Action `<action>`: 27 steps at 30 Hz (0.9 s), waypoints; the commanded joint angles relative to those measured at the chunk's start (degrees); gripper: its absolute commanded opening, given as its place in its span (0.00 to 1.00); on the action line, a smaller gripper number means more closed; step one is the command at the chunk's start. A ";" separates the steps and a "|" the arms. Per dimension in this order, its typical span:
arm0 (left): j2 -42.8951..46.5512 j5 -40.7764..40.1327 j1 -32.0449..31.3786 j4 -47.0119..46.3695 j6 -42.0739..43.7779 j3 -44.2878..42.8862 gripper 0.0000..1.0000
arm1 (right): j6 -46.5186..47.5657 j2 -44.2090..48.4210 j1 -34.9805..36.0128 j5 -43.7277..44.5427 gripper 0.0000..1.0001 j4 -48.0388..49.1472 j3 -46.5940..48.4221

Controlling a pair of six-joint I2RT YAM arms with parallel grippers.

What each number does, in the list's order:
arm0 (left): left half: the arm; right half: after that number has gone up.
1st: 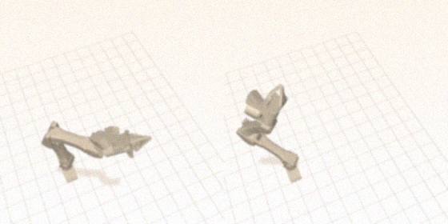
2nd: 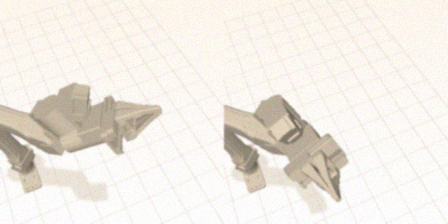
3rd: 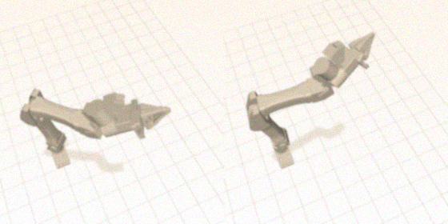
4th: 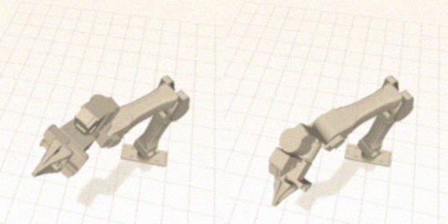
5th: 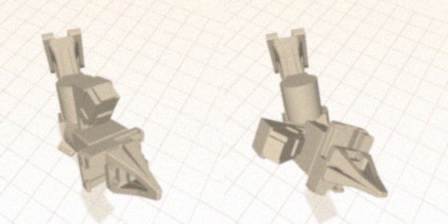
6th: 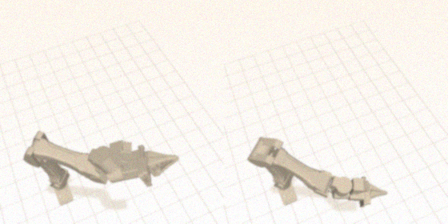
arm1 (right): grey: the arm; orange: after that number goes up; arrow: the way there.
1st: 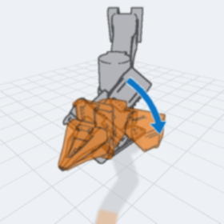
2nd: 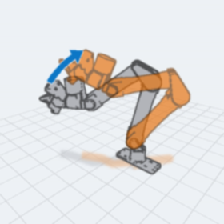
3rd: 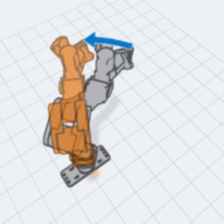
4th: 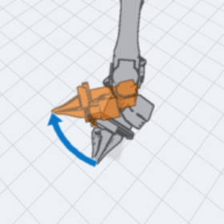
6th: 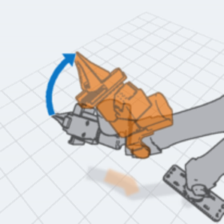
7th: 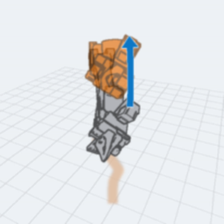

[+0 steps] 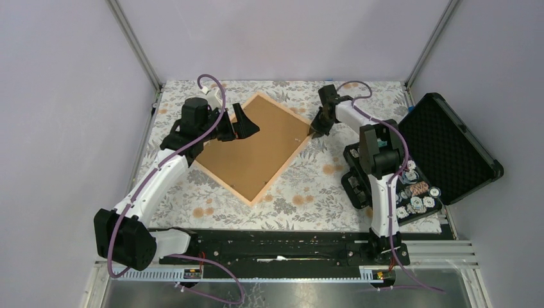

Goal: Put the photo into the frame
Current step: Adjust the photo frame at the center of the board.

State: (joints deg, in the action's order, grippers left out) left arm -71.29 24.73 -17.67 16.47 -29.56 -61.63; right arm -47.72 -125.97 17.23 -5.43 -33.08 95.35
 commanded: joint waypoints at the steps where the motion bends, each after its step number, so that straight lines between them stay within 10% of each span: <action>1: 1.63 -0.72 -0.25 -1.90 0.84 -1.64 0.99 | 21.02 -10.26 -0.89 0.40 0.00 0.19 10.80; 13: 1.17 0.00 -0.26 -1.77 0.78 -1.80 0.99 | 33.43 -12.29 -0.89 -5.19 0.08 -1.19 16.40; 18: 1.25 -0.30 -0.21 -1.75 0.85 -1.71 0.99 | 36.24 -12.10 -0.89 -2.17 0.42 -5.09 20.82; 21: 1.22 -0.14 -0.25 -1.77 0.86 -1.80 0.99 | 32.07 -9.86 -0.89 -0.31 0.62 -5.91 20.54; 27: 0.89 0.54 -0.15 -1.77 0.71 -1.79 0.99 | 8.38 -5.99 -0.82 -4.11 0.64 -7.01 14.47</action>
State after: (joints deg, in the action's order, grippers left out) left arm -71.29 24.23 -17.67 16.67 -29.56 -61.63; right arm -24.08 -136.20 16.12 -8.10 -36.51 113.69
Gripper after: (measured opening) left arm 0.988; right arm 0.640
